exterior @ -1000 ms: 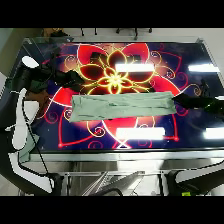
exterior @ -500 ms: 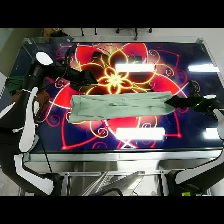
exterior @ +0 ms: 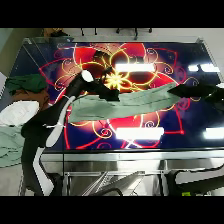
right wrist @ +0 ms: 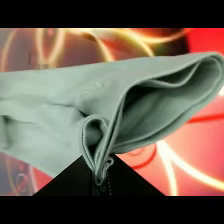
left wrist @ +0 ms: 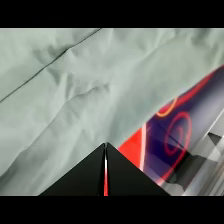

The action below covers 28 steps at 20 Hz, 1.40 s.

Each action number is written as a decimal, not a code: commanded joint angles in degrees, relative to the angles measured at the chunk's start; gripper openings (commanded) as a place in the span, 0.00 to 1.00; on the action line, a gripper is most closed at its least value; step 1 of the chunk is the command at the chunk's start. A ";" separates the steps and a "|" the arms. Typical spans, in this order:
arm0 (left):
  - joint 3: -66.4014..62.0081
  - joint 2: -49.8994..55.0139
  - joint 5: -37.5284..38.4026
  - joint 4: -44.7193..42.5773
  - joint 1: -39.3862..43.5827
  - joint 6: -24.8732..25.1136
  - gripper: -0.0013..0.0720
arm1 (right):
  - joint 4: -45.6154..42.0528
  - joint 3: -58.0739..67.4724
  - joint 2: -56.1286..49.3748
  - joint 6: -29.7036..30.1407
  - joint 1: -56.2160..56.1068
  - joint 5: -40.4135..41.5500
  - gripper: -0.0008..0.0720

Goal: Fold the shirts.

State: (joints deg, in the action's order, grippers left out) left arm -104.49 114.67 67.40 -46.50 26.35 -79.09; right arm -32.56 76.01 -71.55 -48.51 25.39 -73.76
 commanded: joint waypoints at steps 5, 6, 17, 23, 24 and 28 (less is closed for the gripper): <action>-0.09 8.74 -20.96 3.15 11.63 -4.96 0.05 | 1.44 5.18 14.51 -5.64 0.57 -8.92 0.04; -0.11 9.18 -22.43 5.42 12.31 -4.92 0.05 | 1.73 5.18 14.75 -6.12 0.59 -9.75 0.04; -14.82 -2.43 7.91 19.74 -2.60 2.86 0.04 | 5.05 5.11 11.82 -8.79 -8.41 -8.63 0.04; -3.72 -32.02 10.38 19.52 -23.21 8.22 0.05 | 8.59 5.11 5.31 -7.58 -38.91 19.65 0.04; -2.34 -35.54 10.73 19.52 -26.51 8.50 0.05 | 8.59 5.11 2.56 -6.56 -44.26 25.16 0.04; 5.35 -46.12 12.41 19.50 -37.59 11.23 0.05 | 8.63 5.16 -12.68 -0.09 -61.64 45.24 0.47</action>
State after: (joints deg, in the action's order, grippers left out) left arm -104.25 76.58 78.24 -27.03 -3.51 -70.28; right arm -24.10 81.10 -75.16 -52.80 -24.21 -45.82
